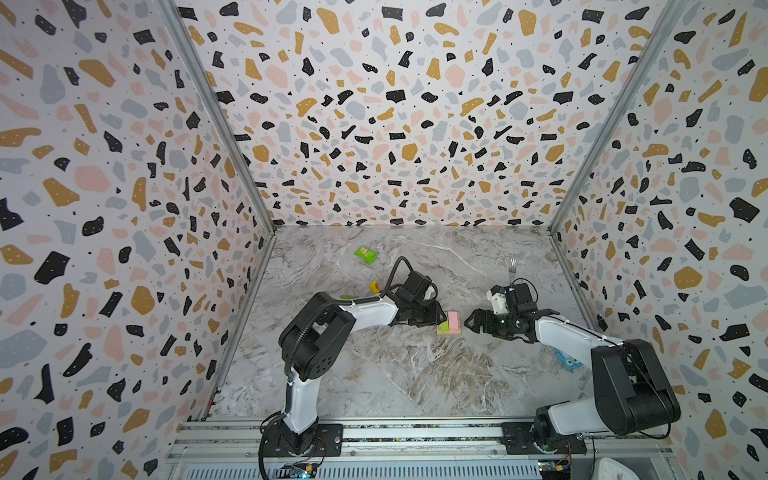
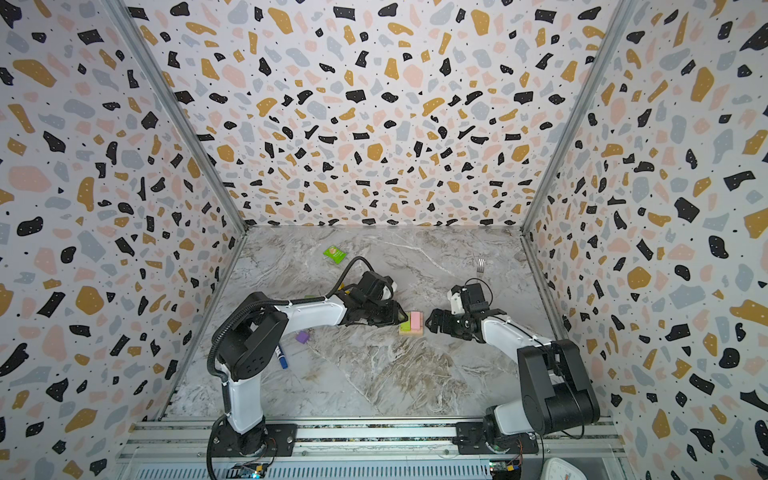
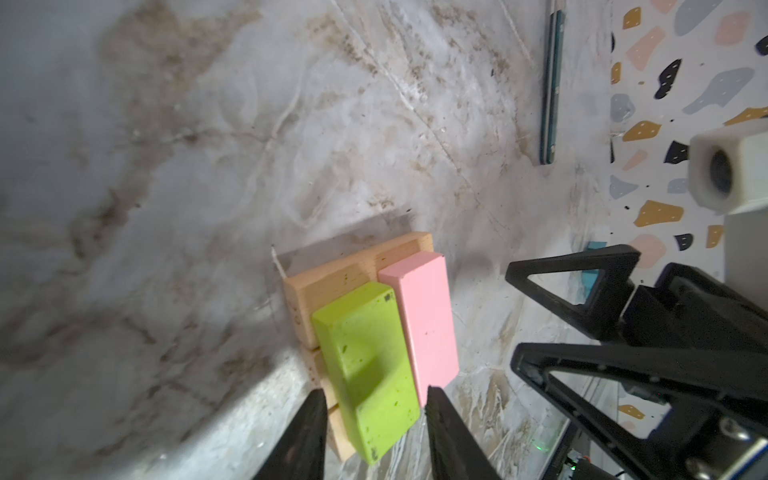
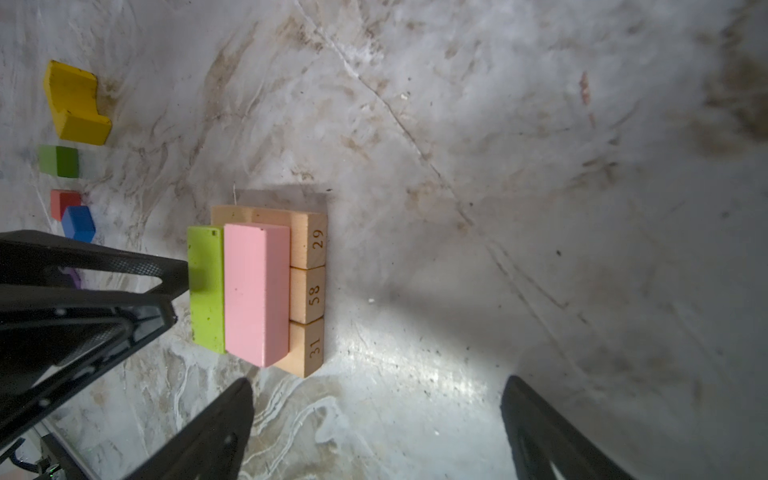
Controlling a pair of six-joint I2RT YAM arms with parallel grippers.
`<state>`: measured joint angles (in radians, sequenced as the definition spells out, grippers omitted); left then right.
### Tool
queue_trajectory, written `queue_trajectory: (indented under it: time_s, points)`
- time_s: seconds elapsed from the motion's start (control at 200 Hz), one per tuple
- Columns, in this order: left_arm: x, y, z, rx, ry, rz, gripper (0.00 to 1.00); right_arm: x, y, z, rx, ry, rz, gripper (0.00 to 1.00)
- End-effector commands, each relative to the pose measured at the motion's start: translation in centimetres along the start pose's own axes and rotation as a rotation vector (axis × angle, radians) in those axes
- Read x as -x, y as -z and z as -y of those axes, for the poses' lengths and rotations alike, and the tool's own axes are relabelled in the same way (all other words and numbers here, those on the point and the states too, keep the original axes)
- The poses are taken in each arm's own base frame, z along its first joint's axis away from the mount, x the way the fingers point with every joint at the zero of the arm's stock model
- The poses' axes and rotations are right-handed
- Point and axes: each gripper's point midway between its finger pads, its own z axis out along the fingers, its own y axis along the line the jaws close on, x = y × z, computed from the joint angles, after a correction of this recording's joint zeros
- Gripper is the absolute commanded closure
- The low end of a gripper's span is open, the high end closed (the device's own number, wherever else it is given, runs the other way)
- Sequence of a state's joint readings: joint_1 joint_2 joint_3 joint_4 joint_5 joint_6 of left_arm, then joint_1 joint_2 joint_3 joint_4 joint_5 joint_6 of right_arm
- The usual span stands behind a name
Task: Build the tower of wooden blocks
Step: 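Open the left gripper and lift it off the lime-green block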
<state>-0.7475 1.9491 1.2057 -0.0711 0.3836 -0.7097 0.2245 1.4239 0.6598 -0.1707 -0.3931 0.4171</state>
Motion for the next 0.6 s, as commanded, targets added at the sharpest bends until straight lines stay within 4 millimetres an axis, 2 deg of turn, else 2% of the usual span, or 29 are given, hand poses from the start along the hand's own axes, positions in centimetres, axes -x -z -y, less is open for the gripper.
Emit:
queue_trajectory:
  time_s: [0.0, 0.37, 0.516, 0.596]
  points:
    - [1.4, 1.8, 0.3, 0.036, -0.060, 0.036, 0.58, 0.8, 0.4, 0.1, -0.019, 0.020, 0.026, 0.06]
    - [2.1, 4.2, -2.8, 0.152, -0.113, 0.049, 0.41, 2.7, 1.1, 0.5, -0.090, 0.029, 0.090, 0.00]
    - [1.8, 4.2, -3.9, 0.202, -0.138, 0.040, 0.31, 3.4, 0.9, 0.3, -0.103, 0.034, 0.102, 0.01]
    - [1.8, 4.0, -4.1, 0.203, -0.136, 0.049, 0.21, 3.8, 0.7, 0.4, -0.120, 0.037, 0.101, 0.01]
